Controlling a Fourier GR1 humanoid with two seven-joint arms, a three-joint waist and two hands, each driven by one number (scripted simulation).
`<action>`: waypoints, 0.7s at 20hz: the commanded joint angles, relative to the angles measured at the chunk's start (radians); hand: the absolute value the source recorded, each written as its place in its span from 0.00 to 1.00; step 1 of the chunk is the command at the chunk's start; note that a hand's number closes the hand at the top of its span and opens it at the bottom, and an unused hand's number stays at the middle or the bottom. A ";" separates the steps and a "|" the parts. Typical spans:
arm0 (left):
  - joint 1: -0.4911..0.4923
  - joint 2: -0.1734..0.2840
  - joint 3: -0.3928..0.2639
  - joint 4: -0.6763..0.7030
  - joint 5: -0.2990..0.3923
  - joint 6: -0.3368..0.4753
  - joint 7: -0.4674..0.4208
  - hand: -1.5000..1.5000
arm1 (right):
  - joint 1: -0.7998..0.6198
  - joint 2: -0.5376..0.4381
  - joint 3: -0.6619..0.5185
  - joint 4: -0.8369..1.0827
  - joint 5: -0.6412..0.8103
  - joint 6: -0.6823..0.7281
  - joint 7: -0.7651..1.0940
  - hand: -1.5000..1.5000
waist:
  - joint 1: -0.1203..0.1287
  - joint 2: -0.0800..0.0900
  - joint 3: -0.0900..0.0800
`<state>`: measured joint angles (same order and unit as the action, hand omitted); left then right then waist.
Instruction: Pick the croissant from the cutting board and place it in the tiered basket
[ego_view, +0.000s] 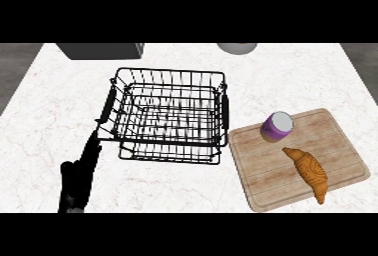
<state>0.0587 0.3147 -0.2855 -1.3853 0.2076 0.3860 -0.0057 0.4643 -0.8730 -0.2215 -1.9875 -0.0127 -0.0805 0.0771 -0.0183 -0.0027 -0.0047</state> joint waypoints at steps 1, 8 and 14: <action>0.008 -0.009 0.004 0.028 -0.002 -0.007 -0.023 0.50 | 0.075 -0.069 0.056 -0.186 0.197 -0.039 0.219 0.00 | 0.000 0.001 -0.002; 0.010 -0.018 0.003 0.005 -0.026 -0.020 -0.018 0.50 | -0.009 0.041 0.258 -0.306 0.519 -0.065 0.532 0.00 | 0.023 0.003 0.004; -0.022 -0.046 -0.005 0.007 -0.059 -0.009 0.014 0.50 | -0.216 0.164 0.501 -0.135 0.789 -0.025 0.656 0.00 | 0.032 0.005 0.004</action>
<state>0.0490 0.2654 -0.3013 -1.3810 0.1567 0.3895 -0.0038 0.3436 -0.7810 0.1538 -2.1997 0.6190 -0.1196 0.6631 0.0097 0.0015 -0.0012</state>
